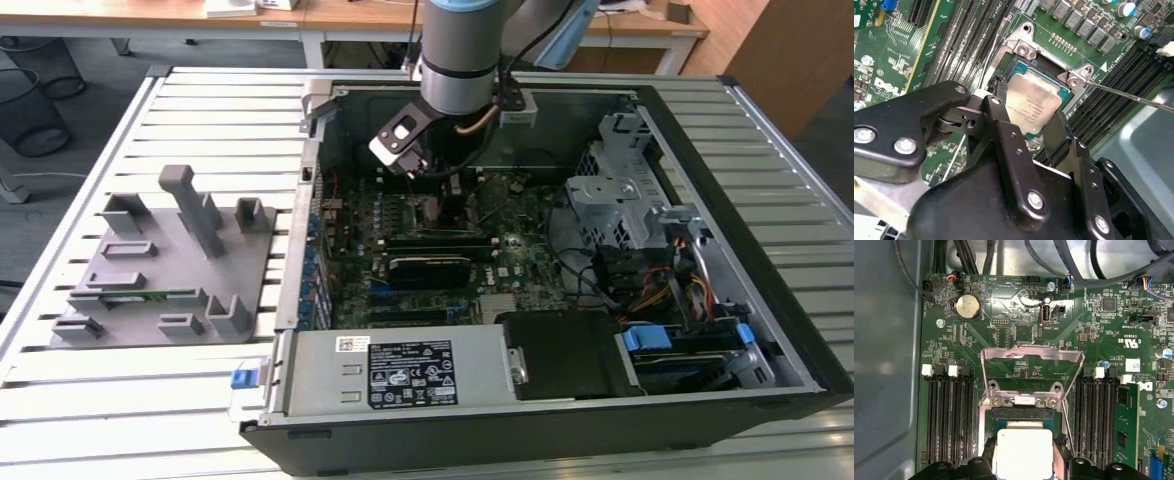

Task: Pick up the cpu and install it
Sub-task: 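Place the cpu into insertion slot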

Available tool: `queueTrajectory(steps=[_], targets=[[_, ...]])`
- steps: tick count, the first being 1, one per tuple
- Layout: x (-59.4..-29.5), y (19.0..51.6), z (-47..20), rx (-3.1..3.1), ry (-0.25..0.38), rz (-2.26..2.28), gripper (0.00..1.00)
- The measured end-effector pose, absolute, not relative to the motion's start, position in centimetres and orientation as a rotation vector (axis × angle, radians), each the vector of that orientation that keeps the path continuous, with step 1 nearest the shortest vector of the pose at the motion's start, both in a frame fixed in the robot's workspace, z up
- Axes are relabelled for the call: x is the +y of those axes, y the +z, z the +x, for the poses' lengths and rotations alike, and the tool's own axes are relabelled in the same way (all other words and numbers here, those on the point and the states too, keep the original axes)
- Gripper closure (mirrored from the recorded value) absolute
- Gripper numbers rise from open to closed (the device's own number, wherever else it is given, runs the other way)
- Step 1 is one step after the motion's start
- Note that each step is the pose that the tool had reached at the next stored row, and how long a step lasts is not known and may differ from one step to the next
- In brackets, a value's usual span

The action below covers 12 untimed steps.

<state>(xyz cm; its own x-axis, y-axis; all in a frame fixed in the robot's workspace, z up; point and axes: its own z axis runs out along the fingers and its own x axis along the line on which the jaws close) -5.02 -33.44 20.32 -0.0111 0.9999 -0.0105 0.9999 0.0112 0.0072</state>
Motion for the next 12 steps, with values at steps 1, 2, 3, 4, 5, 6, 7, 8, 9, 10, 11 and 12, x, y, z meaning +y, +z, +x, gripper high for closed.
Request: queueTrajectory(steps=[1, 2, 3, 4, 5, 6, 7, 8, 9, 10, 11, 12], targets=[[-33.44, 20.28, -5.02, 2.224, -0.004, 2.201, 0.47], [-33.44, 20.25, -5.02, 2.223, -0.004, 2.202, 0.47], [-33.44, 20.1, -4.97, 2.218, -0.004, 2.207, 0.47], [-33.44, 20.08, -4.97, 2.218, -0.004, 2.207, 0.47], [-33.44, 20.05, -4.96, 2.218, -0.004, 2.207, 0.47], [-33.45, 20.02, -4.96, 2.218, -0.004, 2.207, 0.47], [-33.44, 19.97, -4.96, 2.218, -0.003, 2.207, 0.47], [-33.44, 19.93, -4.96, 2.218, -0.003, 2.207, 0.47], [-33.44, 19.88, -4.96, 2.218, -0.003, 2.207, 0.47], [-33.44, 19.83, -4.95, 2.218, -0.003, 2.207, 0.47], [-33.45, 19.79, -4.92, 2.218, -0.003, 2.207, 0.47], [-33.45, 19.75, -4.92, 2.218, -0.004, 2.207, 0.47]])
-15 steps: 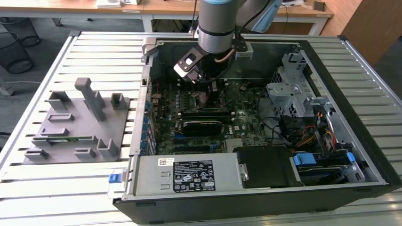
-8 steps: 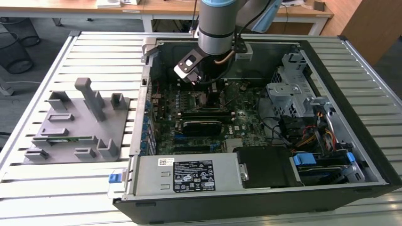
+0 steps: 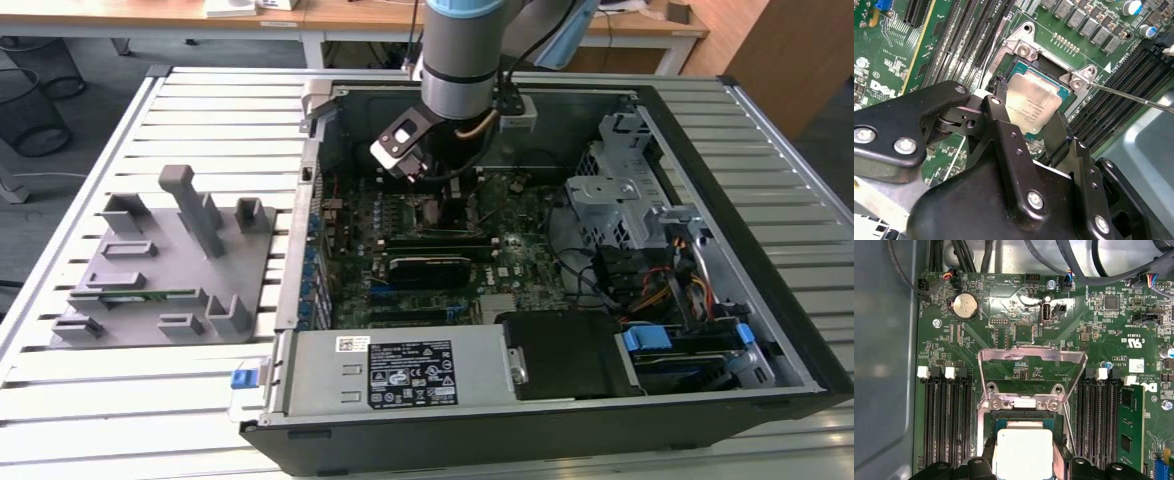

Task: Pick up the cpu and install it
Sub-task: 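Place the cpu into insertion slot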

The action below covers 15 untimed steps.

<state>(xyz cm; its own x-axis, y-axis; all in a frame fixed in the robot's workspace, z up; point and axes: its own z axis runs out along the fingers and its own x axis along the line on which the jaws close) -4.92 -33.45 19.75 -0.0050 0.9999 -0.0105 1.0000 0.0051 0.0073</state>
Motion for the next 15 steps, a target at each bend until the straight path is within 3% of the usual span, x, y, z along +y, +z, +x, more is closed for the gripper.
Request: queueTrajectory(steps=[15], targets=[[-33.45, 19.48, -4.87, 2.218, -0.004, 2.207, 0.47]])
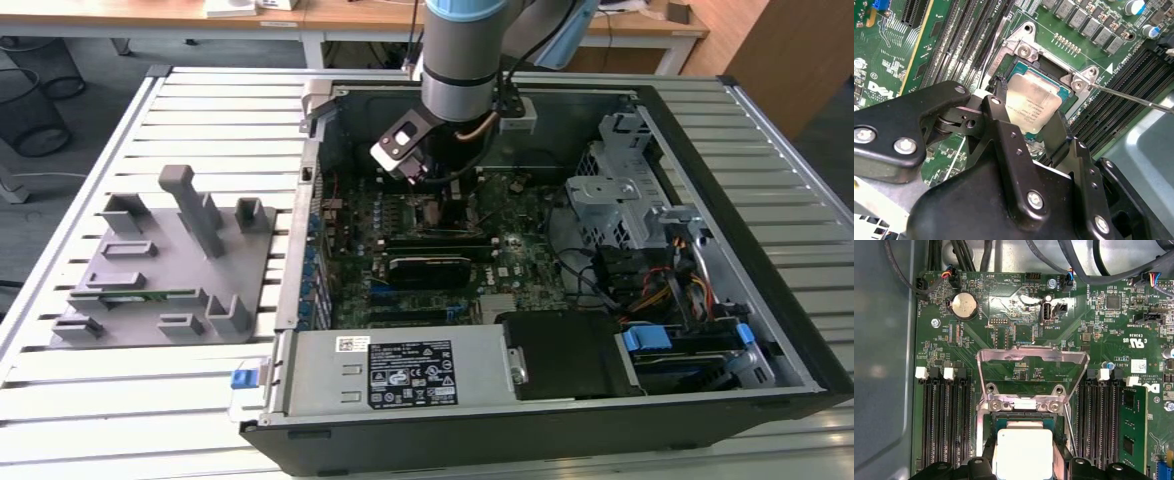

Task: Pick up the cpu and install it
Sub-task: 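Place the cpu into insertion slot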

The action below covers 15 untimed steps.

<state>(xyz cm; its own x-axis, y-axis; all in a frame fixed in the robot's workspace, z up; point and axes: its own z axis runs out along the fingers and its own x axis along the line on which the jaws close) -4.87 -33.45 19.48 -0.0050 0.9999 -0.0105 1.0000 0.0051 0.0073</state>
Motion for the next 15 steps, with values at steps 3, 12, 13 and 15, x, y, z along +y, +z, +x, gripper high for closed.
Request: queueTrajectory(steps=[3, 12, 13, 15], targets=[[-33.45, 19.48, -4.79, 2.218, -0.003, 2.208, 0.47], [-33.39, 19.45, -4.77, 2.206, -0.004, 2.22, 0.47], [-33.39, 19.45, -4.77, 2.205, -0.004, 2.22, 0.47], [-33.39, 19.45, -4.77, 2.204, -0.004, 2.221, 0.47]])
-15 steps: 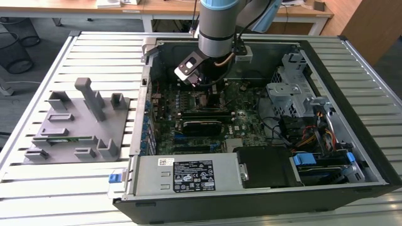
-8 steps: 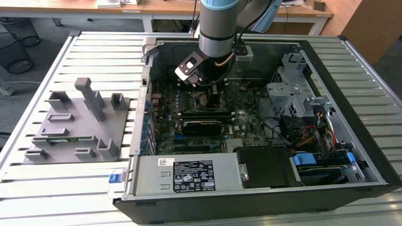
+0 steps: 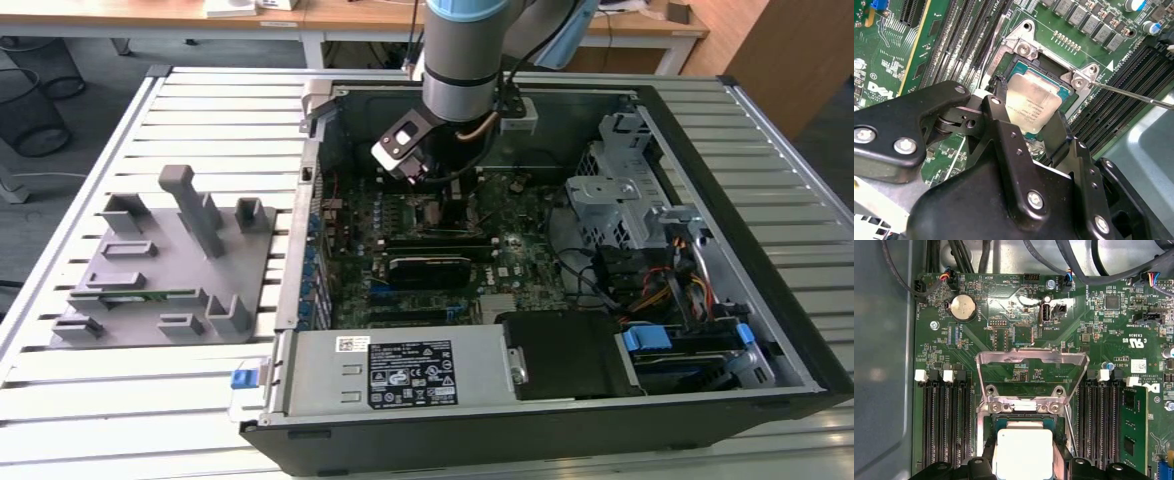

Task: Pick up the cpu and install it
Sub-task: 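Place the cpu into insertion slot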

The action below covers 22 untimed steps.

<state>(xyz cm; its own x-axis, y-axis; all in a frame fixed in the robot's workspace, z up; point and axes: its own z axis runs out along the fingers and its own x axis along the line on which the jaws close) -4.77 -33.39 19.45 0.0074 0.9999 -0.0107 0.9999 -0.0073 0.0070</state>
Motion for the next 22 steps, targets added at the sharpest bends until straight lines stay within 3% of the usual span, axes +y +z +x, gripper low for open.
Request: queueTrajectory(steps=[3, 6, 22], targets=[[-33.4, 19.4, -4.8, 2.204, -0.004, 2.221, 0.46], [-33.4, 19.4, -4.8, 2.204, -0.004, 2.221, 0.34], [-33.4, 20.8, -4.8, 2.204, -0.004, 2.221, 0.35]])
